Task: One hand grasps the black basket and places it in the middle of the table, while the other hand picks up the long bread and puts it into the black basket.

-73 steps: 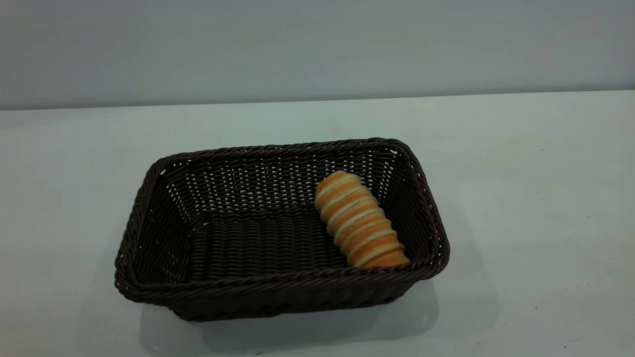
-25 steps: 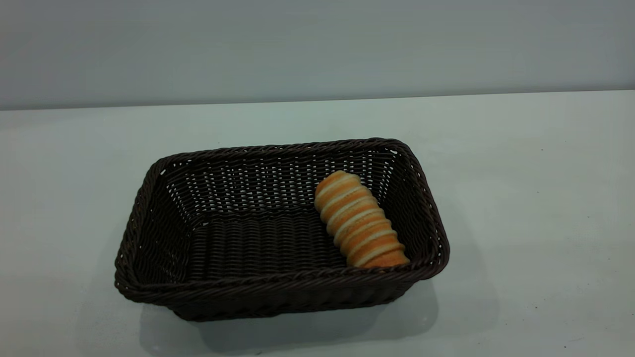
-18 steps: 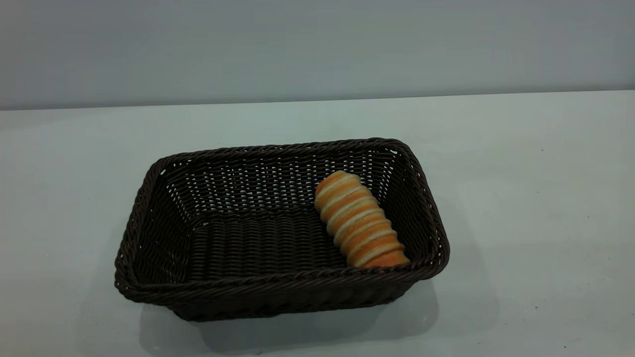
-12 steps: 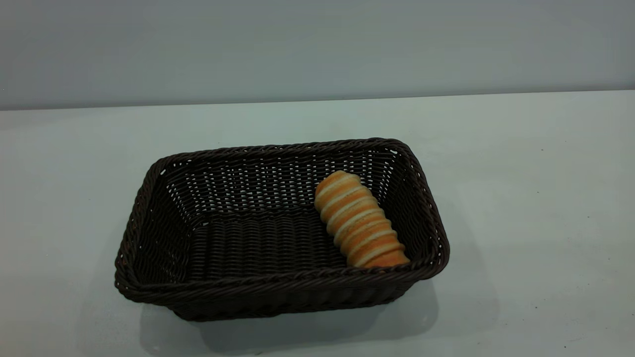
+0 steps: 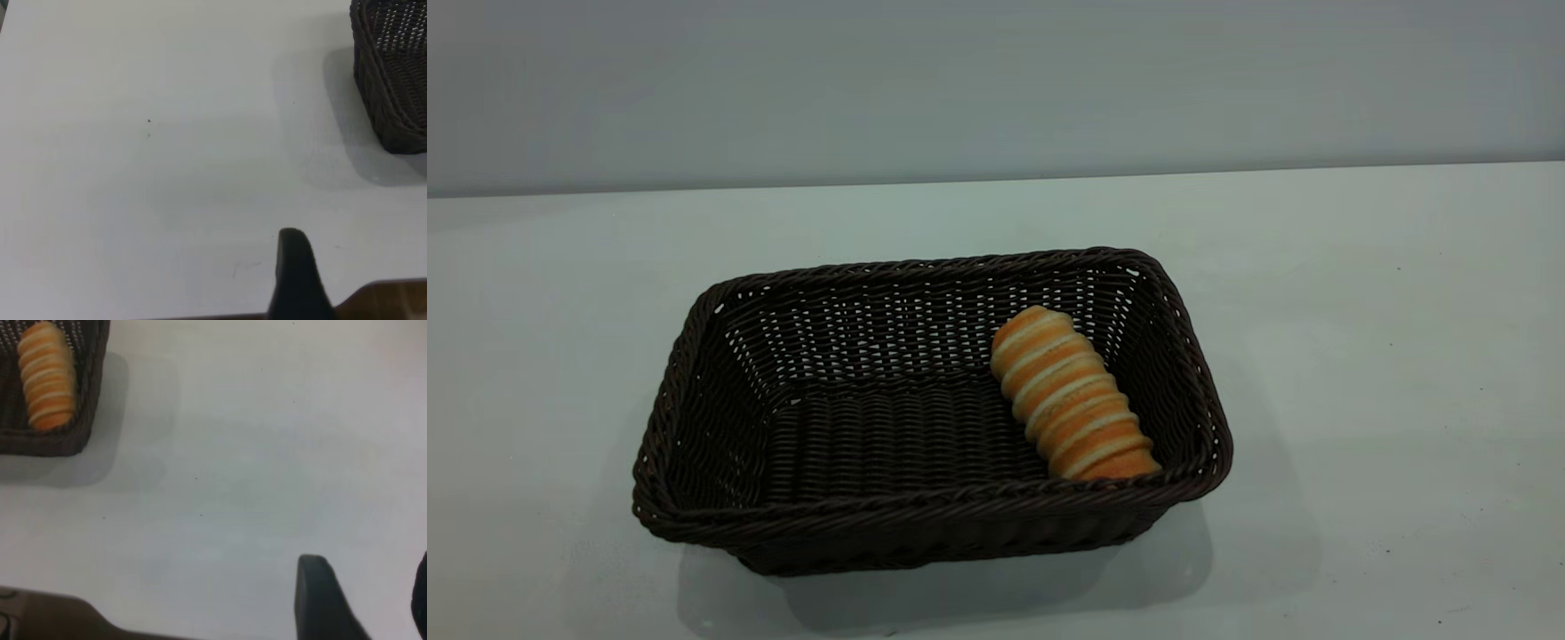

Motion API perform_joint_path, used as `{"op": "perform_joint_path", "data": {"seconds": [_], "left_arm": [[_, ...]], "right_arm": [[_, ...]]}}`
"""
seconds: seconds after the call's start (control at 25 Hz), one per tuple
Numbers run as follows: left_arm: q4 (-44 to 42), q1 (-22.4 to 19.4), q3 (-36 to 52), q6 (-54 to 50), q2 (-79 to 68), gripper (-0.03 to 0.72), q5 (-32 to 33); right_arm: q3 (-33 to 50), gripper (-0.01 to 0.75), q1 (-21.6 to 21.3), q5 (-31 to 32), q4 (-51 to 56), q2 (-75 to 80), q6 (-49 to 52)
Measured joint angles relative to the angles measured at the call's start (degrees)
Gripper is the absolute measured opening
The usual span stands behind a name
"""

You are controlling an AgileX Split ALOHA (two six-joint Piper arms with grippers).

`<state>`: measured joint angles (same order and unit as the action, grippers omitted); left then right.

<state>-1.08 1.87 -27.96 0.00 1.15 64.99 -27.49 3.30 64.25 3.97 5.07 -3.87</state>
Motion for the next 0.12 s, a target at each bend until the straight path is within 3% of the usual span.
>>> {"op": "perform_joint_path", "data": {"seconds": [0.12], "left_arm": [[0.0, 0.0, 0.0, 0.0, 0.0, 0.544, 0.0]], "right_arm": [[0.0, 0.313, 0.0, 0.0, 0.0, 0.0, 0.0]]}}
